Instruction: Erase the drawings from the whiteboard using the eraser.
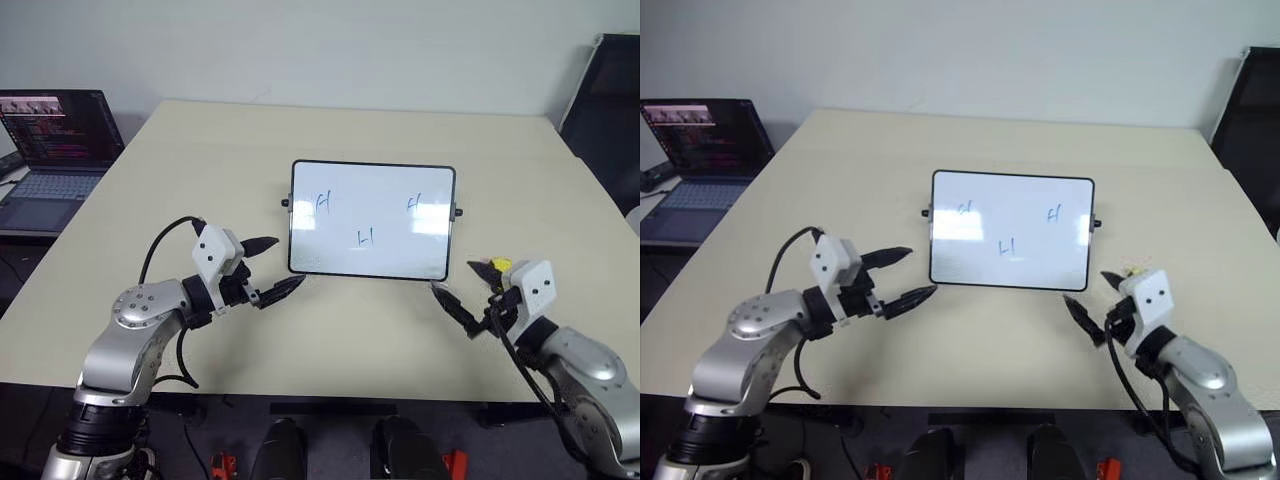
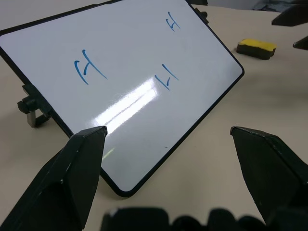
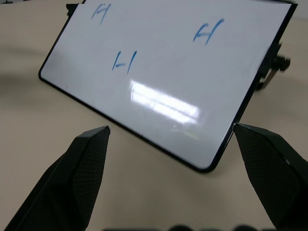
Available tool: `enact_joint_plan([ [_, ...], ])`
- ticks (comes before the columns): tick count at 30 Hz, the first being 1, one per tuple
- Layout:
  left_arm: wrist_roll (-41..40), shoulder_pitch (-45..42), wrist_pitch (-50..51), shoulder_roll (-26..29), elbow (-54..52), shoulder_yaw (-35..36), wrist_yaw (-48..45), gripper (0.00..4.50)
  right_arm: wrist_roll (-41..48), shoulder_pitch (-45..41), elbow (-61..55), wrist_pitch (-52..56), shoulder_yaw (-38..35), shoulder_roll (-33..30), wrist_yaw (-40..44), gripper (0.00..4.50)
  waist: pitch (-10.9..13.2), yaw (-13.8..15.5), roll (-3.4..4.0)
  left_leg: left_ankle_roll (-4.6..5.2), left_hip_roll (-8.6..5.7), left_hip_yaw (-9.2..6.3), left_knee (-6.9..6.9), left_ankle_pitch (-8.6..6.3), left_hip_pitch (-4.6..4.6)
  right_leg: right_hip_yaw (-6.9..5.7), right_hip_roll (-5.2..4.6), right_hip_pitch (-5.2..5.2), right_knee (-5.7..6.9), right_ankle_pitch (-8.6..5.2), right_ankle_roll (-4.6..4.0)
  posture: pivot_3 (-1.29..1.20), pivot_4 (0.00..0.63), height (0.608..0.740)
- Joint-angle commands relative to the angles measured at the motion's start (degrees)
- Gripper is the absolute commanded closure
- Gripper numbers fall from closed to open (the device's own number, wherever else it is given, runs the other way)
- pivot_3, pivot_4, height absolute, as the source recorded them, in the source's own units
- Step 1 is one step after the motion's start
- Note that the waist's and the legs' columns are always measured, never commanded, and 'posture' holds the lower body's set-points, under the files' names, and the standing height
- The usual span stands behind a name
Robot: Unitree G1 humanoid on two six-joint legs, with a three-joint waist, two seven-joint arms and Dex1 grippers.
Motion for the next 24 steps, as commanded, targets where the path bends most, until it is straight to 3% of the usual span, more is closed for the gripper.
enact_joint_plan([
  [1, 0.12, 0.69, -1.19, 0.09, -1.69, 0.19, -0.45, 0.0, 1.92, 0.35, -2.08, 2.5, -2.83, 0.08, -1.41, 0.04, 0.0, -0.09, 0.0, 0.0, 0.0, 0.0, 0.04, 0.0, 0.01, 0.01, 0.0, 0.0, 0.01, 0.01, -0.01, 0.0, 0.15, 0.74],
  [8, 0.0, 2.68, -1.9, 1.51, -1.74, 2.11, -1.87, 0.0, 1.21, 2.71, -3.87, 4.02, -4.25, -0.36, -3.22, 0.04, 0.0, 0.0, 0.0, -0.01, 0.0, 0.0, 0.14, 0.0, 0.07, 0.01, -0.03, 0.05, 0.01, 0.02, -0.03, 0.0, 0.15, 0.74],
  [15, -3.94, 3.96, -0.77, 5.5, -2.28, 5.66, -6.74, 0.0, 8.42, 9.23, -8.06, 4.82, -9.43, -0.5, 0.76, 0.04, 0.0, 0.01, 0.01, -0.01, 0.02, 0.0, 0.07, -0.01, -0.02, -0.01, -0.02, -0.02, 0.0, 0.01, -0.02, 0.0, 0.15, 0.74],
  [20, -4.6, 3.15, -1.8, 5.04, 0.49, 4.98, -9.12, 0.0, 5.25, 12.32, -10.96, 3.71, -4.11, 1.33, -1.57, 0.04, 0.0, -0.02, 0.0, -0.03, 0.02, 0.01, 0.12, -0.02, 0.0, -0.01, -0.06, -0.02, -0.06, 0.01, -0.02, 0.0, 0.15, 0.74],
  [24, -5.03, -1.69, -0.35, 3.82, 0.6, 0.4, -11.64, 0.0, 3.44, 16.11, -13.45, 3.67, -2.08, 2.31, -3.7, 0.04, -0.01, 0.05, -0.02, -0.04, 0.01, 0.02, 0.15, -0.03, -0.01, -0.02, -0.1, -0.1, -0.07, 0.01, -0.03, 0.0, 0.15, 0.74],
])
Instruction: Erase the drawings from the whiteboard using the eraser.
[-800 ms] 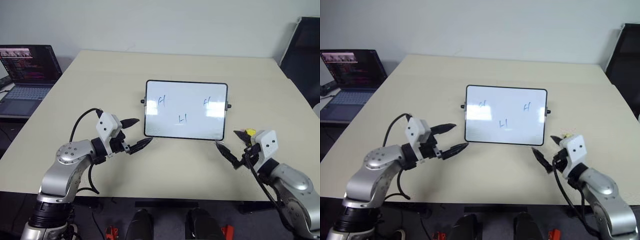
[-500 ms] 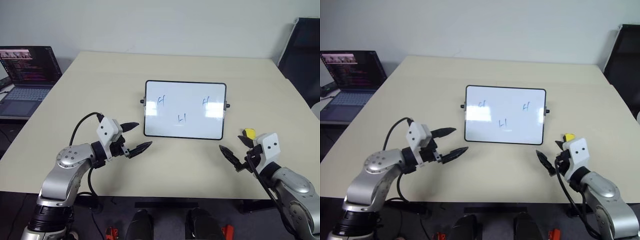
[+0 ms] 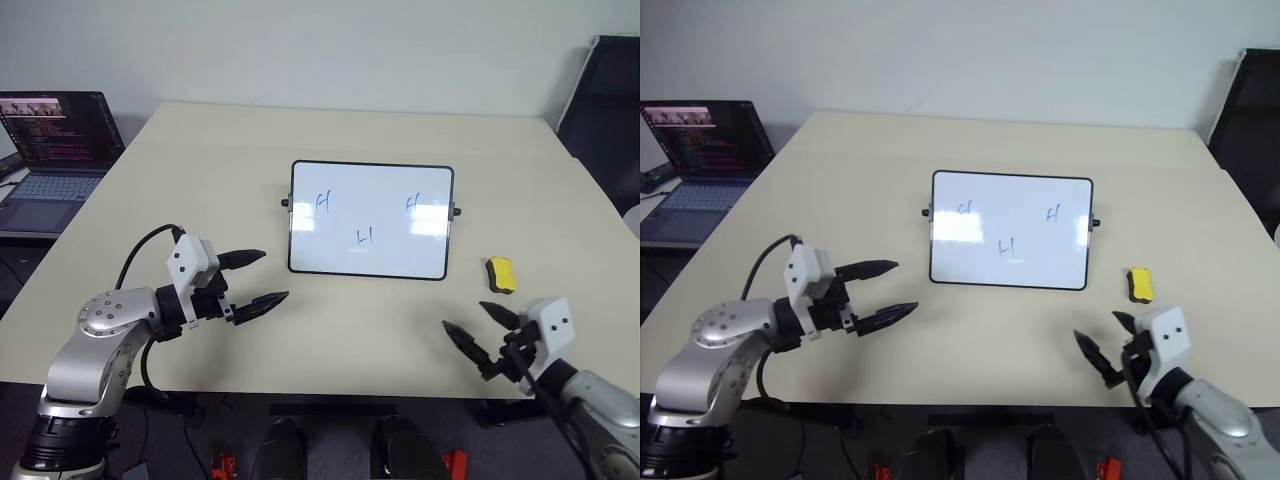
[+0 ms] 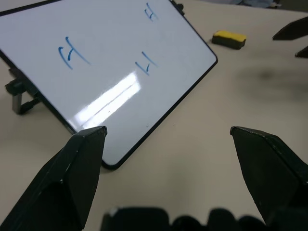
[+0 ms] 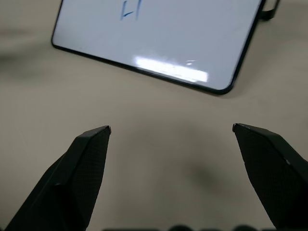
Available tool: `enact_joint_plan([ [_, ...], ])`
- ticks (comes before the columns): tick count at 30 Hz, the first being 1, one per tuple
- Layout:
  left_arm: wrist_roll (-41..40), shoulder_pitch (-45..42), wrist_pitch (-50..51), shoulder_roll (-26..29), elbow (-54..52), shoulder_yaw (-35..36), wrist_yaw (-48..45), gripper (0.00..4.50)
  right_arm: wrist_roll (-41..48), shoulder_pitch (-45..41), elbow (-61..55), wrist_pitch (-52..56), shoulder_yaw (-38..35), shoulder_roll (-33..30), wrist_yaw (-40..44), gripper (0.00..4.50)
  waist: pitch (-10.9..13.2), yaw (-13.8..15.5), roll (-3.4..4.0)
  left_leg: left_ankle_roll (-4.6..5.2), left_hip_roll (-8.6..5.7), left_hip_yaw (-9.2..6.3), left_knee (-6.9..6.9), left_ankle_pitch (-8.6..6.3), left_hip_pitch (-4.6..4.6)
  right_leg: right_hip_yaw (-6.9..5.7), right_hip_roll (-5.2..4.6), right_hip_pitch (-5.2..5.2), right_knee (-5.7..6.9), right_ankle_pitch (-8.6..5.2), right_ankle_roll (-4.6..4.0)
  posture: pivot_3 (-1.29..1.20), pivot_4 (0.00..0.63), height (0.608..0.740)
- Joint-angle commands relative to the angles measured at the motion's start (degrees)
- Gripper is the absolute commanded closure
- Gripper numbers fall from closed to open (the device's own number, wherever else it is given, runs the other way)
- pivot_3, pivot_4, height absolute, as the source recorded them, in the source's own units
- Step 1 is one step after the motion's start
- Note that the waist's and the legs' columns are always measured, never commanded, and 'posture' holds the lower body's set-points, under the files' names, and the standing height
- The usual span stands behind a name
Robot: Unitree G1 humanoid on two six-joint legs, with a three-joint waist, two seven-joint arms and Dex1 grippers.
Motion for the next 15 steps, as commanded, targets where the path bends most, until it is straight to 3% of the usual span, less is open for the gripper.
enact_joint_plan([
  [1, -0.51, -5.36, -0.25, -0.79, 0.14, -3.35, -2.81, 0.0, -1.65, 2.34, -3.41, -0.94, -0.03, 1.16, -2.68, 0.04, -0.01, 0.27, -0.02, -0.02, 0.0, 0.0, 0.01, -0.01, 0.0, -0.03, -0.03, -0.17, -0.04, 0.0, 0.0, 0.0, 0.15, 0.74],
  [11, -0.4, -17.14, -1.53, -2.11, 6.69, -7.88, -11.2, 0.0, -0.63, -5.21, -3.66, 3.88, -4.39, 10.45, -17.61, 0.04, -0.07, -0.09, 0.0, 0.04, 0.0, 0.07, 0.02, 0.02, -0.22, -0.18, -0.08, -0.14, 0.15, 0.01, 0.01, 0.0, 0.15, 0.74],
  [15, 0.18, -21.06, -2.94, -3.32, 9.65, -9.74, -14.38, 0.0, -4.93, -9.14, -0.4, 5.47, -2.18, 9.21, -20.08, 0.04, -0.07, 0.0, -0.01, 0.04, 0.01, 0.01, 0.06, 0.03, -0.3, -0.19, -0.03, -0.12, 0.1, 0.01, 0.01, 0.0, 0.15, 0.74],
])
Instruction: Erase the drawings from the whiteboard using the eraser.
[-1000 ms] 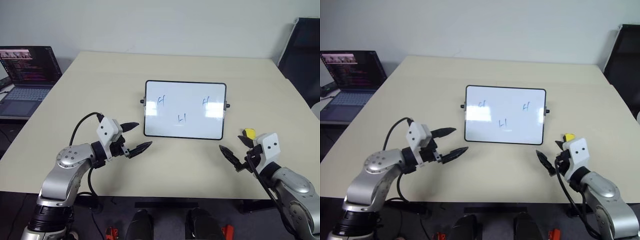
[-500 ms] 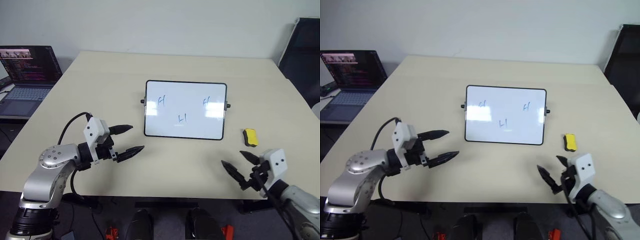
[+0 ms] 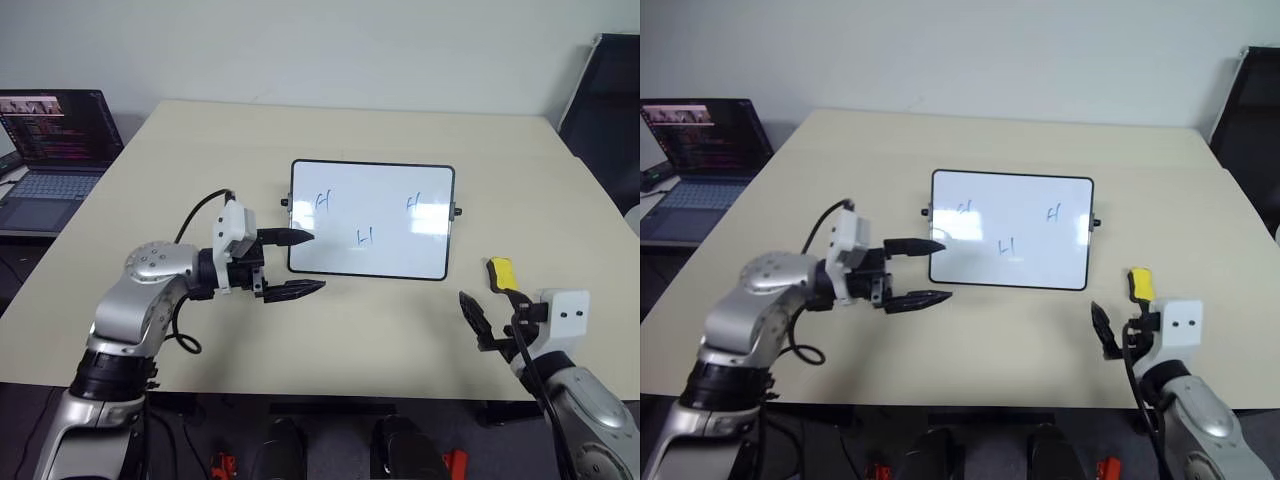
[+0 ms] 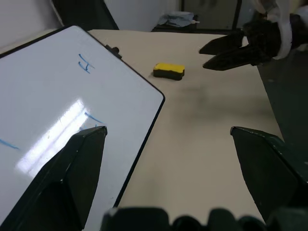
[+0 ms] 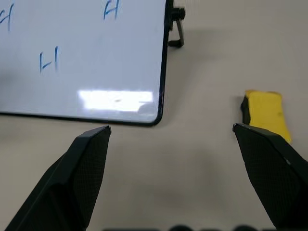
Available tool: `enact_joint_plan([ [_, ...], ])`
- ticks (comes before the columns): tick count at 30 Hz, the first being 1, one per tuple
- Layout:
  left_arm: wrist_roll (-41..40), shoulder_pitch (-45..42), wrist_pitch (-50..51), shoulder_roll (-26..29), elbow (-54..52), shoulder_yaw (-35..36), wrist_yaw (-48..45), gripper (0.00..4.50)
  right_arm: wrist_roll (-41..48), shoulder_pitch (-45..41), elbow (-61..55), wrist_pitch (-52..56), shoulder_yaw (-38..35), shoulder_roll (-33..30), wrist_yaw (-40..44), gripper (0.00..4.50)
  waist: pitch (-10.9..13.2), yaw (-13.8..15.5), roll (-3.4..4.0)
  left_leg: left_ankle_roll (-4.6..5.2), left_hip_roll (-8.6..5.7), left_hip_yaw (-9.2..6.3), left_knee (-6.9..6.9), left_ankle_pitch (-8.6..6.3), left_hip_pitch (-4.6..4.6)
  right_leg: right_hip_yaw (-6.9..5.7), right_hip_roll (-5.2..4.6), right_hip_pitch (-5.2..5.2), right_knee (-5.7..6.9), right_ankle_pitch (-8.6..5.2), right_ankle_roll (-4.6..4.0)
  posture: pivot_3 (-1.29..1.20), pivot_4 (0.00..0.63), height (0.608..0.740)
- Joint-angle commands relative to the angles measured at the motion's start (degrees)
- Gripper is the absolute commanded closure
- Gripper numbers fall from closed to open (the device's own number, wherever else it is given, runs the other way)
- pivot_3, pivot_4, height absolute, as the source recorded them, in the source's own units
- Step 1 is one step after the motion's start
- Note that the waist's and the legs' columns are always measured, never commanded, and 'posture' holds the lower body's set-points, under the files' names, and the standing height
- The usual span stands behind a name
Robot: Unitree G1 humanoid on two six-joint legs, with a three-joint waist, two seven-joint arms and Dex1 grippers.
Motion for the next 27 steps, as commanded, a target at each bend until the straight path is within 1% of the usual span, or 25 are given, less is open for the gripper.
enact_joint_plan([
  [1, 0.41, -2.93, -2.33, -0.63, 1.55, -0.82, -2.93, 0.0, -3.46, -3.16, 2.61, 0.64, 0.65, -0.63, -2.51, 0.04, 0.0, -0.01, 0.0, 0.0, -0.01, 0.01, 0.01, 0.0, 0.0, 0.02, -0.01, 0.01, -0.02, 0.0, 0.0, 0.0, 0.15, 0.74],
  [4, 2.15, -6.67, -4.81, -1.95, 5.68, -2.83, -5.63, 0.0, -6.24, -11.0, 11.15, 1.44, -0.58, -0.33, -5.81, 0.04, 0.0, -0.09, 0.01, 0.01, -0.01, 0.0, 0.01, 0.01, 0.01, 0.01, 0.01, 0.01, 0.02, 0.0, 0.0, 0.0, 0.15, 0.74],
  [6, 2.69, -7.88, -5.67, -2.62, 7.12, -3.27, -6.44, 0.0, -7.54, -13.36, 14.51, 1.6, -1.48, -0.8, -6.53, 0.04, 0.0, -0.05, 0.01, 0.03, -0.02, 0.01, 0.07, 0.02, 0.0, 0.02, 0.0, 0.02, 0.03, 0.02, 0.01, 0.0, 0.15, 0.74],
  [11, 3.32, -8.83, -6.02, -3.74, 7.55, -4.05, -6.63, 0.0, -7.95, -17.83, 21.38, 1.16, -3.28, -1.67, -4.85, 0.04, 0.01, -0.06, 0.03, 0.05, -0.02, -0.02, -0.04, 0.03, -0.02, 0.02, 0.03, 0.02, 0.05, -0.01, 0.05, 0.0, 0.15, 0.74],
  [18, 3.53, -8.47, -4.53, -4.08, 5.62, -4.03, -5.41, 0.0, -8.25, -20.49, 27.59, 0.28, -4.77, -3.7, -2.67, 0.04, 0.01, -0.13, 0.03, 0.06, -0.01, -0.07, -0.05, 0.03, -0.02, 0.03, 0.09, 0.02, 0.08, -0.03, 0.09, 0.0, 0.15, 0.74],
  [27, 3.48, -7.63, -3.55, -3.98, 4.14, -3.7, -4.2, 0.0, -9.77, -23.59, 33.05, -1.29, -2.65, -4.54, -0.71, 0.04, 0.02, -0.22, 0.04, 0.09, -0.02, -0.07, -0.02, 0.06, 0.0, 0.05, 0.09, 0.04, 0.13, -0.01, 0.1, 0.0, 0.15, 0.74],
])
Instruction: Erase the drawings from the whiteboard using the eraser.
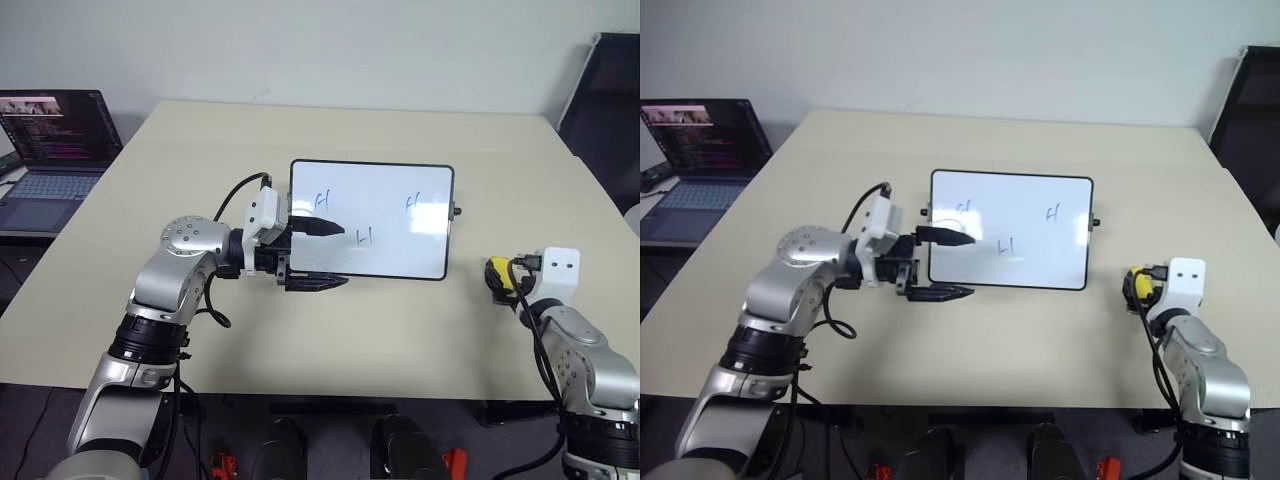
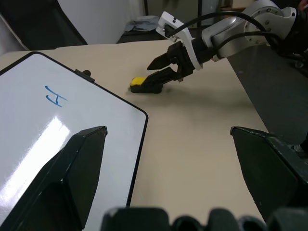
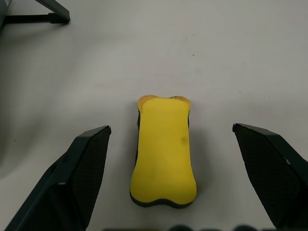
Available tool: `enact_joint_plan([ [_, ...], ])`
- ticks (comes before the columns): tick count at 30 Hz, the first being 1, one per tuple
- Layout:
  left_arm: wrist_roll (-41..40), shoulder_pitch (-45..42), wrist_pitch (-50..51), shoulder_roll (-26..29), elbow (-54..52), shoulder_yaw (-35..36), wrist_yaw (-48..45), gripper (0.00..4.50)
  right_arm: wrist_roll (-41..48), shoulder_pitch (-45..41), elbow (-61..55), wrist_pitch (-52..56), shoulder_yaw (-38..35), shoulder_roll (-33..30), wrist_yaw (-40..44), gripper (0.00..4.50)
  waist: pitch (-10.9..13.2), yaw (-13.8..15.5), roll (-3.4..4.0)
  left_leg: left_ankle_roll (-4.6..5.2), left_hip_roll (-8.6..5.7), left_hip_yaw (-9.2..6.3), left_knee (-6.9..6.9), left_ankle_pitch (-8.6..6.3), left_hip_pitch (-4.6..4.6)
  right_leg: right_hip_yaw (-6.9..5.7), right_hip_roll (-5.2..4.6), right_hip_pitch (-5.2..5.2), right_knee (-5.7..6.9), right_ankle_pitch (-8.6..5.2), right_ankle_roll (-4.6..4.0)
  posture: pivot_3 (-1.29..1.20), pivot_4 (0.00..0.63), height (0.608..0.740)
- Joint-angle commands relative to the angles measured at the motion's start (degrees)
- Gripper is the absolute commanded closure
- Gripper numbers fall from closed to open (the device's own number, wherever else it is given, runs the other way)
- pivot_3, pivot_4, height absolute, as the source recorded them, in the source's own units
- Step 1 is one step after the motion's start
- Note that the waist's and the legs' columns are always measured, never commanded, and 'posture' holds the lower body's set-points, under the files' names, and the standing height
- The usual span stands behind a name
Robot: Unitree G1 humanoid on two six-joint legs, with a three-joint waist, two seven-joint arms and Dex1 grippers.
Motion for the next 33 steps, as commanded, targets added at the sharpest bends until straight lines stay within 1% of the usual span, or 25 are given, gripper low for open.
enact_joint_plan([
  [1, -0.17, 0.01, -0.17, 0.17, -2.6, 0.74, 0.35, 0.0, -1.56, -2.09, 1.44, -2.02, 0.46, -0.71, 0.51, 0.04, 0.0, 0.0, 0.0, 0.0, 0.0, -0.01, 0.0, 0.0, 0.0, 0.0, 0.01, 0.0, 0.0, 0.0, 0.0, 0.0, 0.15, 0.74],
  [4, -0.12, 0.17, -0.26, 0.2, -2.59, 0.82, 0.42, 0.0, -2.6, -2.79, 3.11, -2.34, 1.1, -0.81, 0.84, 0.04, 0.0, 0.01, 0.0, 0.0, 0.0, -0.01, 0.0, 0.0, 0.0, 0.0, 0.01, 0.01, -0.01, 0.0, 0.01, 0.0, 0.15, 0.74],
  [6, -0.09, 0.29, -0.28, 0.26, -2.64, 0.86, 0.45, 0.0, -3.03, -3.19, 3.79, -2.28, 1.24, -0.76, 0.73, 0.42, 0.0, 0.02, 0.0, 0.0, 0.0, -0.01, 0.0, 0.0, 0.0, 0.0, 0.01, 0.01, 0.0, 0.0, 0.0, 0.0, 0.15, 0.74],
  [8, 0.0, 0.39, -0.36, 0.29, -2.63, 0.87, 0.51, 0.0, -3.53, -3.48, 4.37, -1.95, 1.38, -0.73, 0.7, 0.98, 0.0, 0.03, 0.0, 0.0, 0.0, -0.01, 0.0, 0.0, 0.0, 0.0, 0.01, 0.0, 0.0, 0.0, 0.01, 0.0, 0.15, 0.74],
  [13, 0.09, 0.65, -0.24, 0.31, -2.9, 0.93, 0.96, 0.0, -4.33, -3.71, 4.87, -2.02, 1.29, -0.45, 0.72, 2.84, 0.0, 0.02, 0.0, 0.01, 0.0, -0.02, 0.0, 0.0, 0.0, 0.0, 0.02, 0.01, 0.01, 0.0, 0.01, 0.0, 0.15, 0.74],
  [14, 0.1, 0.77, -0.23, 0.34, -2.97, 0.96, 1.07, 0.0, -4.3, -3.74, 4.8, -2.11, 1.17, -0.32, 0.68, 3.14, 0.0, 0.03, 0.0, 0.01, 0.0, -0.02, 0.0, 0.0, 0.0, 0.0, 0.02, 0.01, 0.01, 0.0, 0.01, 0.0, 0.15, 0.74],
  [15, 0.11, 0.91, -0.19, 0.37, -3.06, 0.98, 1.23, 0.0, -4.28, -3.73, 4.67, -2.17, 1.09, -0.23, 0.68, 3.32, 0.0, 0.02, 0.0, 0.01, 0.0, -0.02, 0.0, 0.0, 0.0, 0.0, 0.02, 0.01, 0.01, 0.01, 0.01, 0.0, 0.15, 0.74],
  [21, -0.04, 2.34, 1.9, 0.47, -4.14, 2.19, 4.77, 0.0, -3.64, -1.92, 0.73, -2.06, 1.42, -0.18, 1.78, 3.33, 0.0, 0.02, 0.01, 0.01, 0.0, -0.03, 0.0, 0.0, 0.01, 0.0, 0.02, 0.01, 0.01, 0.01, 0.01, 0.0, 0.15, 0.74],
  [25, 0.91, 5.89, 4.63, 1.8, -7.49, 3.59, 9.81, 0.0, -4.18, 2.2, -8.61, -3.77, 2.95, -1.14, 3.58, 3.33, 0.01, 0.0, 0.03, 0.01, 0.01, -0.04, -0.03, 0.0, 0.0, 0.0, 0.02, -0.01, 0.0, 0.0, 0.02, 0.0, 0.15, 0.74],
  [29, 2.66, 7.52, 3.05, 1.13, -7.06, 4.79, 14.24, 0.0, -4.33, 5.87, -18.16, -3.3, 6.79, -1.81, 5.59, 3.33, 0.01, 0.05, 0.02, 0.01, 0.01, -0.06, -0.03, 0.0, 0.01, -0.01, 0.03, -0.01, 0.01, 0.0, 0.0, 0.0, 0.15, 0.74],
  [31, 2.93, 7.57, 1.89, 0.42, -6.2, 4.99, 15.19, 0.0, -3.59, 4.85, -22.73, -1.85, 9.5, -1.66, 6.22, 3.33, 0.01, 0.07, 0.03, 0.0, 0.01, -0.06, 0.01, 0.01, 0.01, -0.01, 0.03, 0.02, 0.02, 0.01, -0.01, 0.0, 0.15, 0.74],
  [33, 2.67, 7.49, 1.08, 0.17, -5.44, 4.97, 14.96, 0.0, -2.99, 2.87, -24.58, -0.27, 11.32, -1.46, 6.61, 3.33, 0.01, 0.02, 0.02, 0.01, 0.01, -0.06, 0.08, 0.01, 0.01, 0.0, 0.03, 0.02, 0.02, 0.04, -0.04, 0.0, 0.15, 0.74],
])
